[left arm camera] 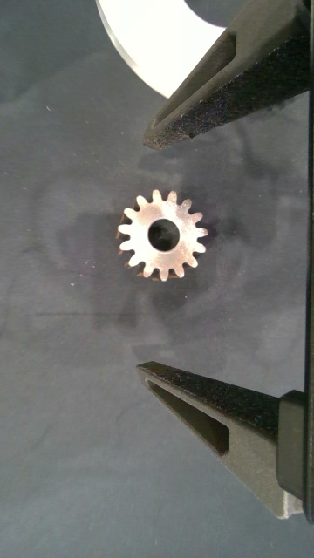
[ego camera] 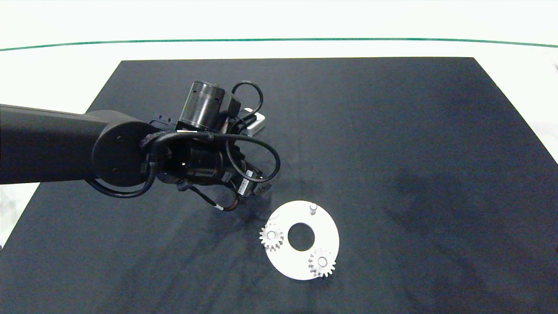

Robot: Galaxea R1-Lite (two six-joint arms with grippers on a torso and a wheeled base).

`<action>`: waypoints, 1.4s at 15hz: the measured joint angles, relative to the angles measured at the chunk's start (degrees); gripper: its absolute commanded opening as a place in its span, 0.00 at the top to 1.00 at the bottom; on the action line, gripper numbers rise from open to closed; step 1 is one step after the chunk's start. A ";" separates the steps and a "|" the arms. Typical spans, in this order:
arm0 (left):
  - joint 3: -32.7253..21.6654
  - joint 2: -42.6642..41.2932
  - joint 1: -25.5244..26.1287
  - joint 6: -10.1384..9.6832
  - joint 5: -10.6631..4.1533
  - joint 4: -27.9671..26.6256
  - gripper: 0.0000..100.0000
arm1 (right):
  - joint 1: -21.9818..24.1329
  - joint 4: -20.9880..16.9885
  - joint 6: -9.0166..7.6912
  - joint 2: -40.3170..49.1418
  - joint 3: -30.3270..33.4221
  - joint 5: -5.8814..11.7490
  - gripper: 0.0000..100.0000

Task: Install three planetary gears onto the carrier pins

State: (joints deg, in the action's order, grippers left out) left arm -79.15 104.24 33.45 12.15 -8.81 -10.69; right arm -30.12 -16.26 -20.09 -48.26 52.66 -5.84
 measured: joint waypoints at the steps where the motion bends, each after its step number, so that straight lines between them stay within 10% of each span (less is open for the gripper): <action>1: 0.13 0.28 0.00 0.00 0.02 0.04 0.02 | 0.00 0.00 0.00 -0.05 0.00 0.00 0.00; 21: 2.78 2.21 0.06 0.09 0.00 2.95 0.41 | -0.05 0.01 0.00 -0.41 -0.10 0.00 0.00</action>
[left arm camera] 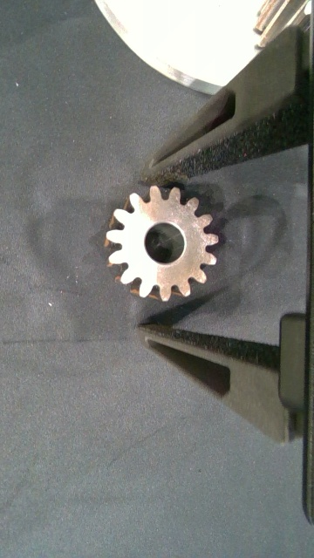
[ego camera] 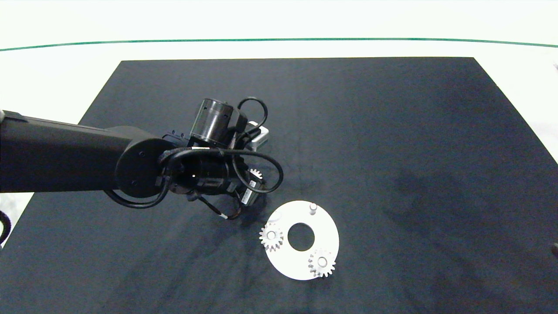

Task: Install three planetary gears onto the carrier pins

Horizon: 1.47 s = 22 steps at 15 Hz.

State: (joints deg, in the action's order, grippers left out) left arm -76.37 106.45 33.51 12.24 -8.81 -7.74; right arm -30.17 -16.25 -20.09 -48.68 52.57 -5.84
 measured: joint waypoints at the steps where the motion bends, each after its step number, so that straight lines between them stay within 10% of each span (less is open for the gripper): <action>1: 0.02 -0.05 0.05 0.00 0.00 0.00 0.44 | 0.00 -0.01 0.02 -0.02 0.00 0.00 0.00; 22: 3.39 -5.32 3.86 0.13 -0.09 0.69 0.81 | 0.00 -0.04 0.00 -0.13 -0.20 0.00 0.00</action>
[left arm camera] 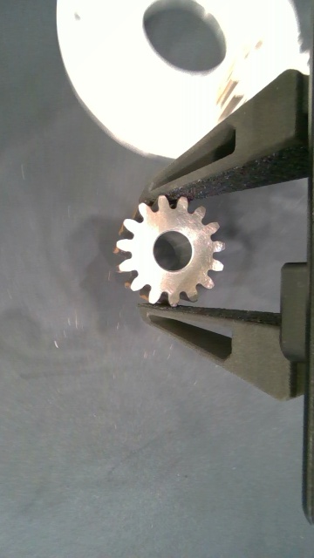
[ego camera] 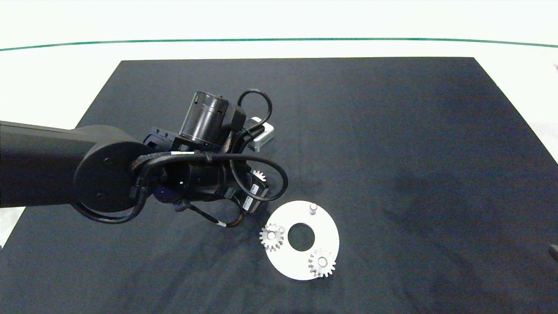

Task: Install three planetary gears onto the carrier pins

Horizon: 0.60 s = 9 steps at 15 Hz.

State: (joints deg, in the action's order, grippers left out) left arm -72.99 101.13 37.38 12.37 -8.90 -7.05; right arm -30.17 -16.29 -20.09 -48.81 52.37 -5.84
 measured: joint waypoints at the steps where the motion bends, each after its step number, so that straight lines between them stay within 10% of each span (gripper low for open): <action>1: 0.22 -0.91 1.07 0.00 -0.07 0.00 0.81 | 0.00 0.02 0.02 0.00 0.00 0.00 0.00; 9: -0.68 -2.79 11.33 0.77 -4.02 0.05 0.81 | -0.04 0.02 -0.68 0.33 -0.09 0.00 0.00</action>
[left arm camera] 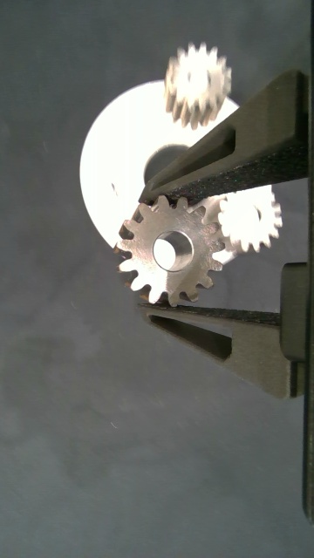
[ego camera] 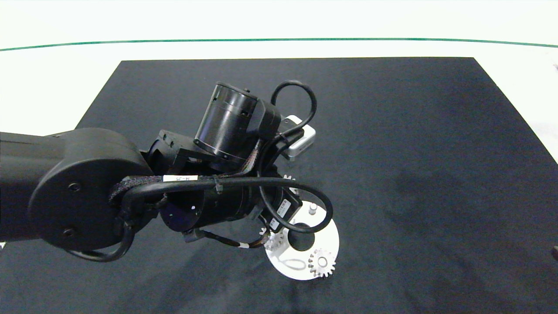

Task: Install three planetary gears onto the carrier pins

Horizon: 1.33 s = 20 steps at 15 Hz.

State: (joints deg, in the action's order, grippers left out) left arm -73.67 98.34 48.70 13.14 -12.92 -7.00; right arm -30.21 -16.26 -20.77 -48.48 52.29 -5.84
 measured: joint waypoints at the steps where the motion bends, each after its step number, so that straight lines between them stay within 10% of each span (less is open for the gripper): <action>1: -0.50 0.04 0.66 0.39 0.00 -0.20 0.81 | 0.00 0.00 -0.09 0.02 0.00 0.00 0.00; 20: -11.06 10.06 4.91 3.17 -0.41 -4.68 0.81 | 0.00 0.00 -0.55 0.37 -0.24 0.00 0.00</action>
State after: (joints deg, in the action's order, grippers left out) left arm -84.72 108.40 53.61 16.31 -13.34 -11.68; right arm -30.21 -16.26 -21.32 -48.12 52.04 -5.84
